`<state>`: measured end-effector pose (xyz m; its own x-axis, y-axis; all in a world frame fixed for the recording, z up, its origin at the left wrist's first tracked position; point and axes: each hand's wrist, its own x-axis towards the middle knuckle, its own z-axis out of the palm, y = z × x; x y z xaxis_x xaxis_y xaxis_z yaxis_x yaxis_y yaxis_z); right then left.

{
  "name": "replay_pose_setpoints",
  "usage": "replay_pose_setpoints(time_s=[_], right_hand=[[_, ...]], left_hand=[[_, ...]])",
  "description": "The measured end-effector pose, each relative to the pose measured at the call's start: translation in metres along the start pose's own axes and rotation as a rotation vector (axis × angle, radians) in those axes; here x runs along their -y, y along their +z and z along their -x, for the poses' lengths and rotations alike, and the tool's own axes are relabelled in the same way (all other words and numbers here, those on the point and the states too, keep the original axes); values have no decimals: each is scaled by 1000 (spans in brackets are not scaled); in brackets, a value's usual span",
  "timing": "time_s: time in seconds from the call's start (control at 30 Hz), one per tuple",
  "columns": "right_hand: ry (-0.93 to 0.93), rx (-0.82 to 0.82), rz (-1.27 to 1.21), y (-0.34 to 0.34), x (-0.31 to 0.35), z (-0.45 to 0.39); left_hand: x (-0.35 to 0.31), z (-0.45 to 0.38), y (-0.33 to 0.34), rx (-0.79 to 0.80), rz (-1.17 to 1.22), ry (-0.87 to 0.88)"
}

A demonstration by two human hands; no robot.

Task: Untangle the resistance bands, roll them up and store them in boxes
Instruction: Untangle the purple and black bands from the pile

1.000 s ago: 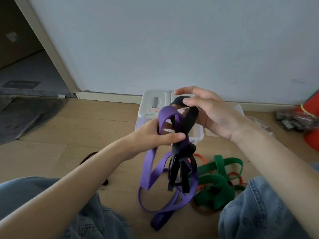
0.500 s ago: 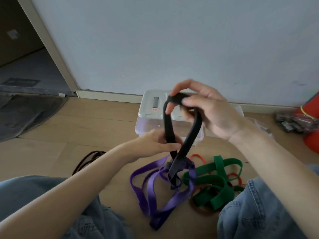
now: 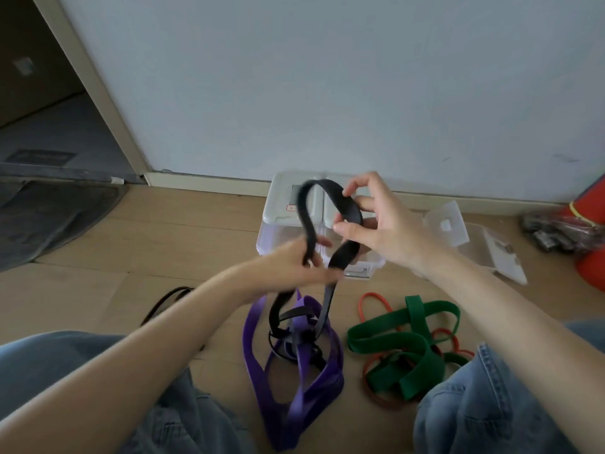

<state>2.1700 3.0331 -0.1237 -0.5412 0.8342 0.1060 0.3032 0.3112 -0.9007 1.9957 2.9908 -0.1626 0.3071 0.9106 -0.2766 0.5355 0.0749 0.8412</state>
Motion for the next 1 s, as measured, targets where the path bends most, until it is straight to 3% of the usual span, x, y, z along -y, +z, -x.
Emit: replay_pose_setpoints(time_s=[0.1, 0.17, 0.23, 0.3, 0.37, 0.47, 0.57, 0.67, 0.77, 0.87, 0.93, 1.0], right_hand=[[-70, -59, -254, 3, 7, 0], [-88, -147, -179, 0, 6, -1], [-5, -186, 76, -8, 1, -3], [185, -2, 483, -18, -10, -1], [245, 152, 797, -20, -20, 1], [132, 185, 550, -8, -13, 1], [186, 445, 498, 11, -9, 3], [146, 399, 478, 20, -14, 6], [103, 318, 109, 14, 2, 3], [32, 276, 25, 3, 14, 3], [2, 254, 234, -3, 14, 4], [10, 212, 337, -7, 14, 5]], left_hand=[[7, -1, 30, 33, -68, 74], [9, -1, 31, -27, -78, 54], [10, -2, 15, -92, -206, 5], [9, 0, -5, -174, -349, 18], [8, 2, -14, -243, -554, 87], [1, 4, -4, -148, -744, 146], [-5, 4, 2, -82, -679, 159], [-4, 1, -7, -176, -631, 181], [-5, 0, -12, -168, -195, 162], [2, 3, -16, 61, 305, 117], [16, 3, -15, 193, 242, 100], [32, 0, -7, 226, 99, 74]])
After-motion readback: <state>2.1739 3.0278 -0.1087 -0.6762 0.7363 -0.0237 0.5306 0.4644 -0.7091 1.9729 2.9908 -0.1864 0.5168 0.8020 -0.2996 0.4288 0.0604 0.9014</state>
